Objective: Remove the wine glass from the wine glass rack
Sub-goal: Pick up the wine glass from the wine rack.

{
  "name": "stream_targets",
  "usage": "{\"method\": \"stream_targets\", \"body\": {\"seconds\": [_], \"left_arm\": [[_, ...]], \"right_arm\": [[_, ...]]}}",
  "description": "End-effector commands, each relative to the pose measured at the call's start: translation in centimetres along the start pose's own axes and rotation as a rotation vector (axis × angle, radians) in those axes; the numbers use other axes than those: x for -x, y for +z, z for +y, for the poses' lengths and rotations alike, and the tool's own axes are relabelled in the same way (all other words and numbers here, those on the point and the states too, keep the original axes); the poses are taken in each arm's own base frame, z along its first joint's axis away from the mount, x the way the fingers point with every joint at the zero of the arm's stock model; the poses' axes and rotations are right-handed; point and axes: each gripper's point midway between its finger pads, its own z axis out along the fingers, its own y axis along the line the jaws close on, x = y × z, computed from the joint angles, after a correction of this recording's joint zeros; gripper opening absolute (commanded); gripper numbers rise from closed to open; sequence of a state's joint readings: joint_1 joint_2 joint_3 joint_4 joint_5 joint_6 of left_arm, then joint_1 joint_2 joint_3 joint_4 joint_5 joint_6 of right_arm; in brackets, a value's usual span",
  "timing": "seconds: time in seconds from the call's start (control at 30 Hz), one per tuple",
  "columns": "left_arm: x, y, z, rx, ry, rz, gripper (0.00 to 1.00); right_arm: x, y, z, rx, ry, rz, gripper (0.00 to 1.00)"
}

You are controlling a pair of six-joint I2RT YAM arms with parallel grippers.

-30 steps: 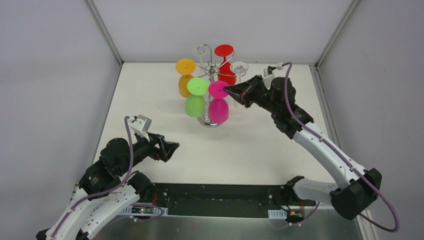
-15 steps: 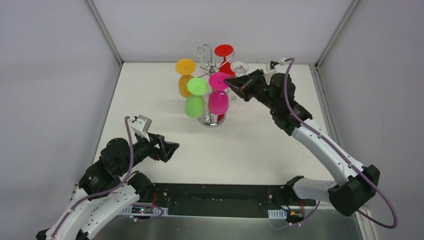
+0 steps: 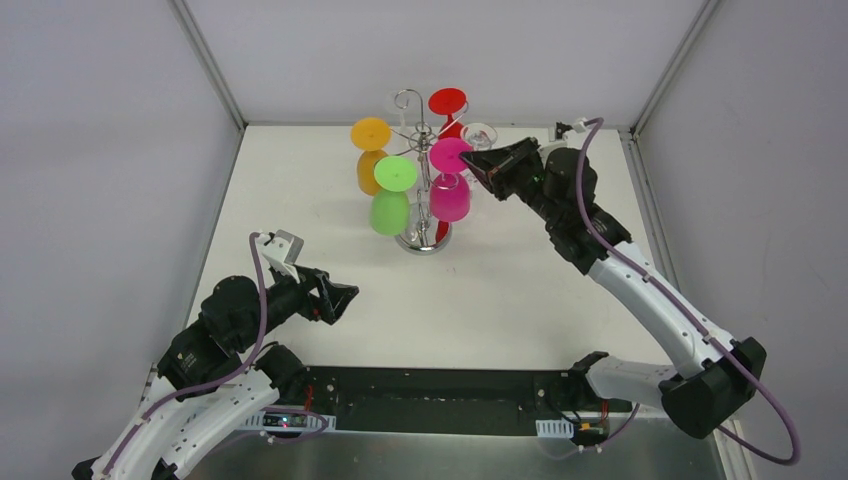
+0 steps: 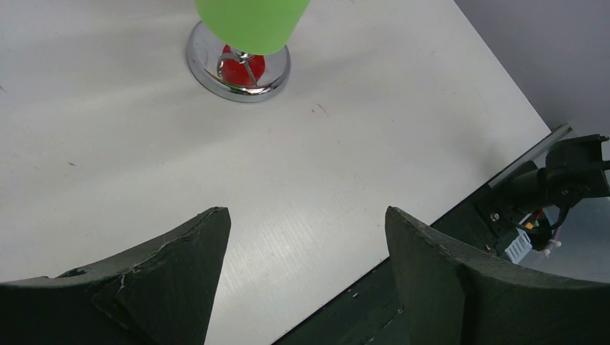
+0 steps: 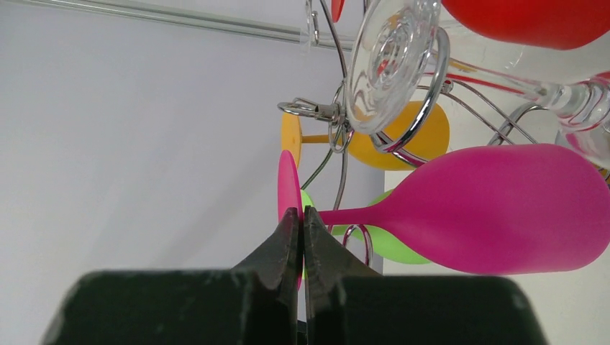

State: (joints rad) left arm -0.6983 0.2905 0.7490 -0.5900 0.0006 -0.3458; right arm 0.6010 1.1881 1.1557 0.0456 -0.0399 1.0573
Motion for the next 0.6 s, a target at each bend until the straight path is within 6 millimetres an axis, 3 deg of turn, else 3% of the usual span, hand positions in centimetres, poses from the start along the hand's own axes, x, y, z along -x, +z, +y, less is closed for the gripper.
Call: {"method": "stream_targets", "body": {"seconds": [0.0,0.27,0.57], "left_arm": [[0.1,-0.2,-0.2,-0.02,0.019,-0.003,0.81],[0.1,-0.3,-0.2,-0.016,0.017,-0.009,0.81],[0.2,-0.3,-0.2,-0.017,0.015,-0.013,0.81]], "right_arm": [[1.4,-2.2,3.8,0.103,-0.023,-0.059,0.0],[1.6,-3.1,3.0,0.091,-0.019,-0.074,0.0],[2.2,-6.1,2.0,0.081,-0.046,-0.123,0.0]]}}
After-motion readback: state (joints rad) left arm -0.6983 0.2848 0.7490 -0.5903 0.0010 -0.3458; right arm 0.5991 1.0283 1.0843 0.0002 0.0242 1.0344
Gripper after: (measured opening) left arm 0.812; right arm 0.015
